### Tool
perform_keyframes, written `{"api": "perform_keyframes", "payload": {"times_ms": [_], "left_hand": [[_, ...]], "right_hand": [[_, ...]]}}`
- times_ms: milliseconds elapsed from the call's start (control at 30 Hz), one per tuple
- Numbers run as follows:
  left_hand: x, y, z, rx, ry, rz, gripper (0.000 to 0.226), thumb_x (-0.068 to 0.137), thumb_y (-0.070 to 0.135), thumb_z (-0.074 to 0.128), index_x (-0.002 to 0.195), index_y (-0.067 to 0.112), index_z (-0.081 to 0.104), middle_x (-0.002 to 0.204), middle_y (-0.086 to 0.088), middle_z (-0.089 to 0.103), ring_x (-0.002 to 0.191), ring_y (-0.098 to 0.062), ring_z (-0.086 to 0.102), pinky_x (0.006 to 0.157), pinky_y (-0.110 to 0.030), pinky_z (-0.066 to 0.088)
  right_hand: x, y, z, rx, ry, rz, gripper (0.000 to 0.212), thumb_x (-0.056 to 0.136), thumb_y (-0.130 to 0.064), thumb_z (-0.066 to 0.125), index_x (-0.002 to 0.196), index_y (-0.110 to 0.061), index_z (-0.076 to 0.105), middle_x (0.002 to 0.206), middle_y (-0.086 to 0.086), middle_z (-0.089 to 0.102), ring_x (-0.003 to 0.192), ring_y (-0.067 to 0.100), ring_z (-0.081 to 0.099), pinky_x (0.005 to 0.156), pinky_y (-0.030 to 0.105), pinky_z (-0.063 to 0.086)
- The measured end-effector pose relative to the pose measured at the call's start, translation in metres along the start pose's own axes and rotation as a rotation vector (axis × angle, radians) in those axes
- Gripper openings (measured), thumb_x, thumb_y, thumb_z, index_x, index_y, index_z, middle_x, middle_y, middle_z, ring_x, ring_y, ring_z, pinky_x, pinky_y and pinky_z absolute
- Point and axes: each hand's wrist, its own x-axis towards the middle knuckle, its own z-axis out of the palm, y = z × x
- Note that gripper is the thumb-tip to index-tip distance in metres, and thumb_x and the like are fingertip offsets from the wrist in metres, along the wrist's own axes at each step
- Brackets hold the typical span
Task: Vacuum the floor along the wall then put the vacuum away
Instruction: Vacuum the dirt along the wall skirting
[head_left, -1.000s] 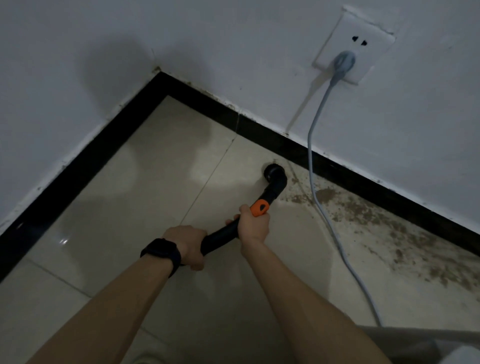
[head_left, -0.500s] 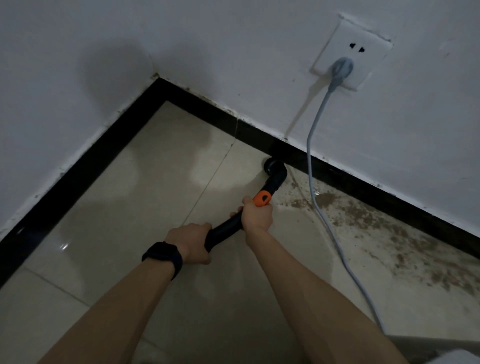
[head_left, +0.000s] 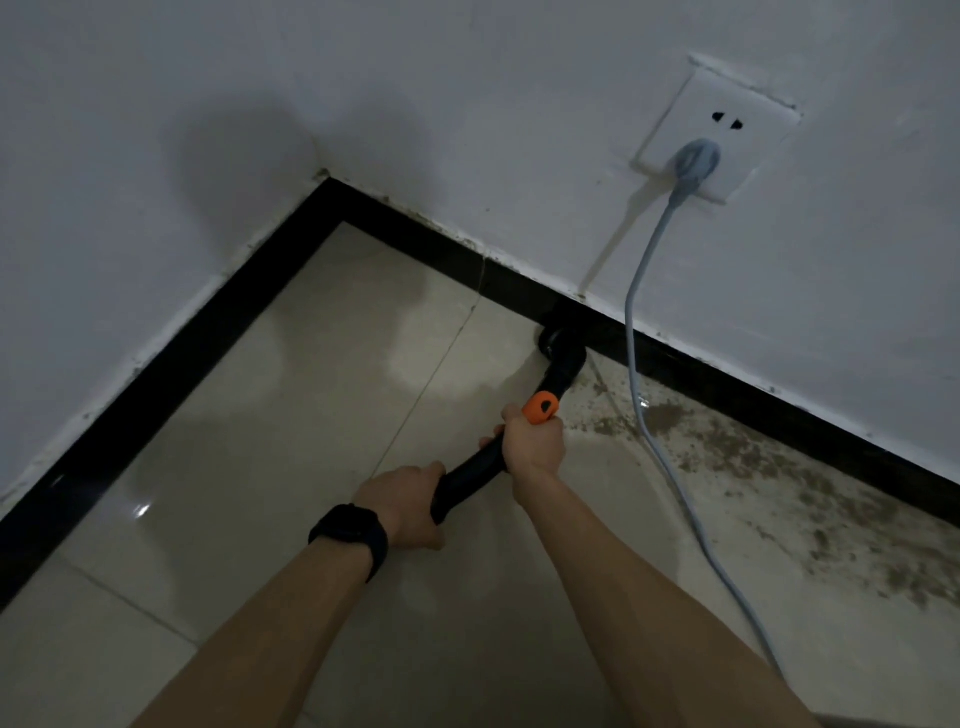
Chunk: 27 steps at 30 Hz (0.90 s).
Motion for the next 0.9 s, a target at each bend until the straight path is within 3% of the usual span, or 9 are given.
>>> {"api": "perform_keyframes", "payload": {"times_ms": [100, 300, 400, 667, 767, 900], "left_hand": [[-0.002, 0.001, -0.012, 0.036, -0.103, -0.029, 0.060, 0.074, 0.032, 0.081, 0.122, 0.019, 0.048, 0.113, -0.006, 0.063, 0.097, -0.025, 0.064, 0.071, -0.033, 0.053], [-0.008, -0.010, 0.003, 0.259, -0.407, -0.140, 0.062, 0.068, 0.026, 0.084, 0.125, 0.021, 0.060, 0.116, -0.005, 0.068, 0.102, -0.025, 0.067, 0.087, -0.040, 0.059], [-0.014, -0.013, 0.020, 0.345, -0.491, -0.186, 0.057, 0.069, 0.028, 0.084, 0.122, 0.016, 0.066, 0.115, -0.006, 0.071, 0.099, -0.023, 0.069, 0.087, -0.037, 0.059], [-0.021, -0.015, 0.041, 0.508, -0.576, -0.269, 0.047, 0.068, 0.035, 0.086, 0.103, 0.014, 0.064, 0.117, -0.005, 0.072, 0.104, -0.020, 0.070, 0.086, -0.033, 0.056], [-0.022, -0.008, 0.046, 0.516, -0.614, -0.288, 0.047, 0.072, 0.036, 0.084, 0.106, 0.012, 0.063, 0.123, -0.006, 0.070, 0.110, -0.021, 0.068, 0.091, -0.034, 0.055], [-0.020, -0.004, 0.040, 0.457, -0.567, -0.279, 0.059, 0.064, 0.035, 0.087, 0.116, 0.015, 0.070, 0.112, -0.005, 0.073, 0.100, -0.020, 0.071, 0.089, -0.035, 0.058]], "right_hand": [[-0.010, 0.008, -0.001, -0.009, -0.004, 0.018, 0.030, 0.090, -0.019, 0.065, 0.115, -0.007, 0.054, 0.090, 0.018, 0.072, 0.061, 0.028, 0.074, 0.062, 0.041, 0.064], [-0.062, 0.047, -0.011, 0.111, -0.039, 0.093, 0.020, 0.093, -0.012, 0.062, 0.108, -0.010, 0.049, 0.082, 0.015, 0.069, 0.056, 0.024, 0.072, 0.053, 0.031, 0.057], [-0.080, 0.066, -0.015, 0.119, -0.049, 0.110, 0.020, 0.092, -0.012, 0.061, 0.107, -0.011, 0.048, 0.087, 0.020, 0.071, 0.061, 0.027, 0.074, 0.055, 0.032, 0.059], [-0.109, 0.097, -0.024, 0.197, -0.004, 0.181, 0.025, 0.093, -0.009, 0.061, 0.114, -0.006, 0.049, 0.082, 0.017, 0.069, 0.062, 0.027, 0.074, 0.057, 0.032, 0.059], [-0.110, 0.099, -0.030, 0.201, 0.027, 0.182, 0.025, 0.093, -0.008, 0.061, 0.115, -0.006, 0.049, 0.082, 0.018, 0.069, 0.060, 0.026, 0.074, 0.051, 0.027, 0.055], [-0.101, 0.092, -0.032, 0.179, 0.041, 0.171, 0.026, 0.093, -0.008, 0.061, 0.115, -0.004, 0.049, 0.078, 0.015, 0.068, 0.056, 0.024, 0.072, 0.051, 0.028, 0.055]]}}
